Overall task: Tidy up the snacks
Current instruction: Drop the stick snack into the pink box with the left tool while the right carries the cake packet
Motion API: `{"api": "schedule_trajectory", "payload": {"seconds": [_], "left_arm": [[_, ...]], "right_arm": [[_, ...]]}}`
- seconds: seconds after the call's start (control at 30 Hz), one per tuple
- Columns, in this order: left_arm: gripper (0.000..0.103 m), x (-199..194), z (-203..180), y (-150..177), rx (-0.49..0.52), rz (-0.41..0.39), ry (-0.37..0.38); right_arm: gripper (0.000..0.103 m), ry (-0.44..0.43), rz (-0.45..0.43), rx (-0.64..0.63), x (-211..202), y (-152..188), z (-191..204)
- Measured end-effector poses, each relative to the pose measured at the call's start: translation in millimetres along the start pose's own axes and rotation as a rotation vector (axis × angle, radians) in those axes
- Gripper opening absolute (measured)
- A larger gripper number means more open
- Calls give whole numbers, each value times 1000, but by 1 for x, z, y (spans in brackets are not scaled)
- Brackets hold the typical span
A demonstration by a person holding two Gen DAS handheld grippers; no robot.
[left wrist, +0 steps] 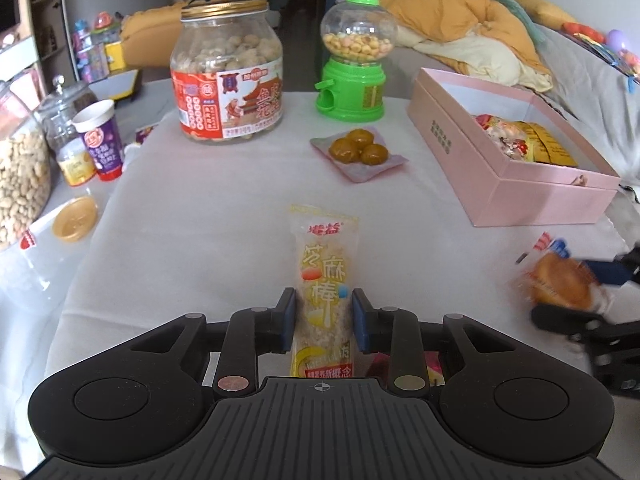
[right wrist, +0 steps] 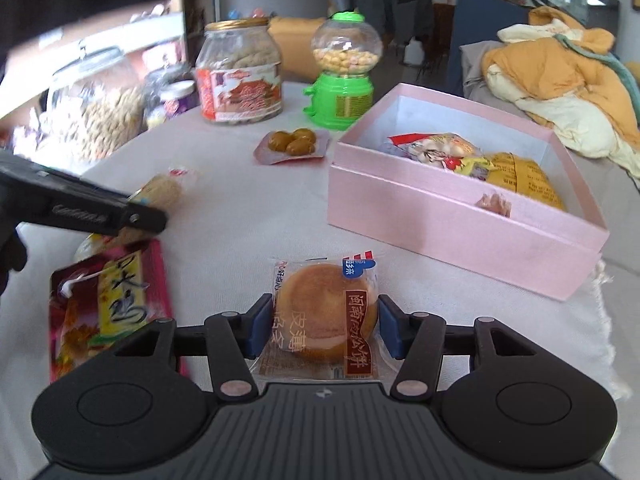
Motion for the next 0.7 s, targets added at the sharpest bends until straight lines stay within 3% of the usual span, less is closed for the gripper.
{"api": "schedule_trajectory", "payload": {"seconds": [0.2,0.5,0.7], "left_arm": [[33,-22,-15,-13,-23,-60,45],[33,-71,-80,-37,45,-207,247],[33,-81,-105,-100,16,-315,278]], "right_arm": [[54,-14,24,3,-34,-17,-15],[55,44,51,125,-66,-7,-75],[55,67,44,121,-77,-12,-82]]}}
Point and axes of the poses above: each gripper's, at about its wrist camera, not at the fingertips, and x roughly the way its jaws point, z to its left, y to its underside, the point moved 10 cm from there along x, roughly the way its jaws point, and after that the axes turned 11 degrees about -y, right-handed, at the moved point
